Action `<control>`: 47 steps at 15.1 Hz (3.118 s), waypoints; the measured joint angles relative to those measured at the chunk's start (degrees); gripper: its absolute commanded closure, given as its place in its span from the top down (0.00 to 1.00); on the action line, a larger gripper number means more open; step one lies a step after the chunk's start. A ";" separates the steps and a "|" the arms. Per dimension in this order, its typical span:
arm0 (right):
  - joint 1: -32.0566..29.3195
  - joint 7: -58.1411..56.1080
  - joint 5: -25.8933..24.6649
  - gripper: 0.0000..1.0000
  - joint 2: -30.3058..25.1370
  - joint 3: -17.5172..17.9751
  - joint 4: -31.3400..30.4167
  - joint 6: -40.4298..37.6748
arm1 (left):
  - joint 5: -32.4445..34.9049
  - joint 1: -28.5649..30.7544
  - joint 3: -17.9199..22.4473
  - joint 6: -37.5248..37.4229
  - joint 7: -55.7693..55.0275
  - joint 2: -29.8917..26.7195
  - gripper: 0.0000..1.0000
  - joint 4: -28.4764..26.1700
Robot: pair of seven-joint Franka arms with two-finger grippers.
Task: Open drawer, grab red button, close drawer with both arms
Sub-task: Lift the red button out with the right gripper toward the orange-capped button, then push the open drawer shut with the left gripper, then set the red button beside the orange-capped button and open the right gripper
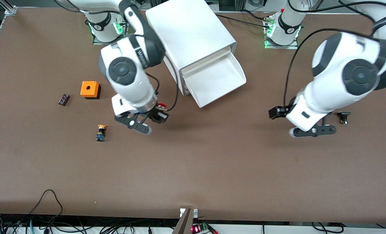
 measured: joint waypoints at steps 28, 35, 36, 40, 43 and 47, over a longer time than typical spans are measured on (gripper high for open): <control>-10.31 -33.50 0.16 0.44 6.86 -4.20 -22.46 27.78 | 3.56 -13.83 -8.60 27.51 -36.07 -1.73 1.00 -30.38; -11.36 -32.66 6.25 0.99 6.59 -4.26 -22.18 28.25 | 3.56 -13.86 -15.61 25.54 -43.67 -2.51 1.00 -32.44; -11.78 -32.70 7.43 0.99 6.23 -4.28 -21.92 28.17 | 3.56 -13.85 -15.84 25.35 -43.72 -2.53 1.00 -32.44; -12.92 -33.59 8.19 0.99 2.81 -4.41 -20.84 23.95 | 3.51 -13.75 -15.86 25.18 -43.72 -2.54 1.00 -32.46; -15.08 -38.73 8.20 0.99 -0.90 -5.40 -20.76 20.79 | 3.50 -12.79 -15.91 24.81 -41.88 -2.75 1.00 -31.74; -16.53 -45.26 8.20 0.99 -6.48 -8.84 -20.64 14.63 | 3.51 -5.70 -15.84 14.55 -26.20 -3.98 1.00 -25.11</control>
